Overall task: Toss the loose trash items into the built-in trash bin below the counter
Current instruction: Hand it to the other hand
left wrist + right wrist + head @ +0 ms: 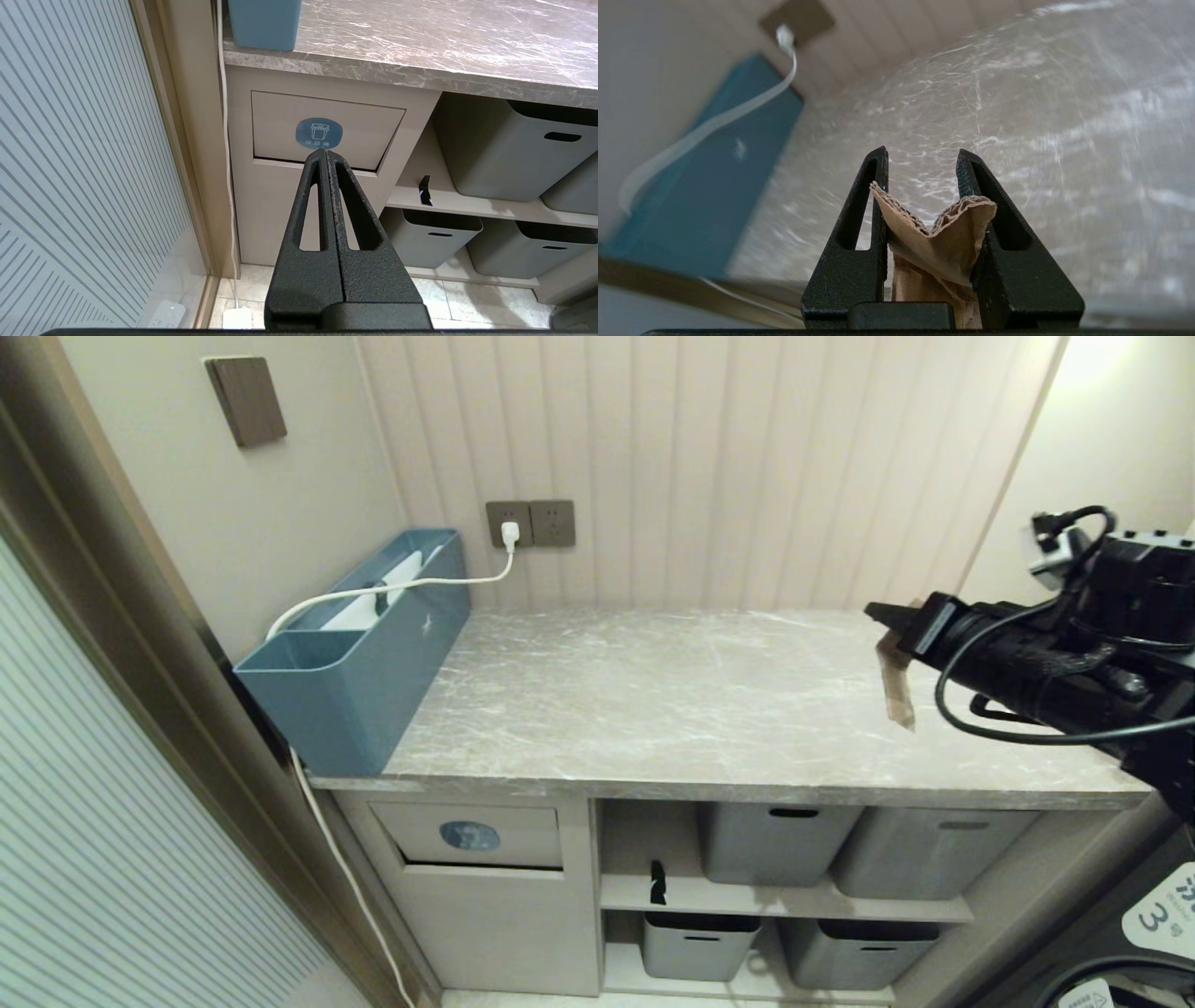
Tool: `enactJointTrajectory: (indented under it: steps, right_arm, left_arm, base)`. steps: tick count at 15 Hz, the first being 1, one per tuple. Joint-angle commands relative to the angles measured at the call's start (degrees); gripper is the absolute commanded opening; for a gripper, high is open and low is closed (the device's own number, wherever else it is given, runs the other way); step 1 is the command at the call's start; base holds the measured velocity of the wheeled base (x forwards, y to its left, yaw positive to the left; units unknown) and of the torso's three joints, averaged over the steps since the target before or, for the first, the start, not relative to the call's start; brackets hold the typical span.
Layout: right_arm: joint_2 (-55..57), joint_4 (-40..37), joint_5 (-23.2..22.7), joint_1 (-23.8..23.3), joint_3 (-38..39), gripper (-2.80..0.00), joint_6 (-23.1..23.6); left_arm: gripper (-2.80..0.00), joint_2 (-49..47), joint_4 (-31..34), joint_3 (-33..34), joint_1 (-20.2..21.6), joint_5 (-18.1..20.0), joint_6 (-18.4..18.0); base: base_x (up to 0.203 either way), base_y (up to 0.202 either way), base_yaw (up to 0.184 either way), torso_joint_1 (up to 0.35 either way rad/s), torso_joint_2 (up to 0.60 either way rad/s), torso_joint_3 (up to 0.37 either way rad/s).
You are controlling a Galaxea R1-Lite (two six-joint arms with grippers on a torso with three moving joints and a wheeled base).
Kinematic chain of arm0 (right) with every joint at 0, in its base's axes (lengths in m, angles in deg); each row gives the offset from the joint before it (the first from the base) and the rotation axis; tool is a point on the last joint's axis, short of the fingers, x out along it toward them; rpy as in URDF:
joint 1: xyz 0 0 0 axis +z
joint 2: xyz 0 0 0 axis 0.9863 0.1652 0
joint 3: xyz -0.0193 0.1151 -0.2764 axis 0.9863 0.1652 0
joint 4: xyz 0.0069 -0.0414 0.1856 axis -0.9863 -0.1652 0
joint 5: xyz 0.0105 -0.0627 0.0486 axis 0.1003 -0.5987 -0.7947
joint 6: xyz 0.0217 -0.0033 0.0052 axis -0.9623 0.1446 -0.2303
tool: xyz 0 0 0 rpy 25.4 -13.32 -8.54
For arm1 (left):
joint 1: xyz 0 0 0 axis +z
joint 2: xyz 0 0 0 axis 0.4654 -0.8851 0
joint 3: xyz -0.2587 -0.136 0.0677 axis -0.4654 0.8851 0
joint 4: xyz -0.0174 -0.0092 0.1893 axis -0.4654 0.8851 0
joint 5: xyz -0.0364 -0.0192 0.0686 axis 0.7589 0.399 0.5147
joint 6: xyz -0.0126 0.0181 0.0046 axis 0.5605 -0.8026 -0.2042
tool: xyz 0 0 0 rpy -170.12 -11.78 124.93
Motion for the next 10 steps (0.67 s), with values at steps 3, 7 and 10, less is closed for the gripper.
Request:
enactJointTrajectory:
  steps: [3,7,10]
  right_arm:
    - [-12.91,-12.98,4.16,0.25,2.13,-2.8,-24.46]
    - [-14.58,-16.01,1.1,2.16,1.12,-2.8,-40.16]
    - [-16.42,-17.11,-5.34,4.63,-0.29,-2.8,-48.86]
  left_arm:
    - [-2.8,-0.08,-0.04,0.18,0.02,-0.02,0.04]
    - [-2.8,-0.08,-0.04,0.18,0.02,-0.02,0.04]
    - [-2.8,-0.08,-0.04,0.18,0.02,-0.02,0.04]
  base:
    - [0.0,0.0,0.0,0.0,0.0,0.0]
    - [0.0,0.0,0.0,0.0,0.0,0.0]
    - [0.0,0.0,0.0,0.0,0.0,0.0]
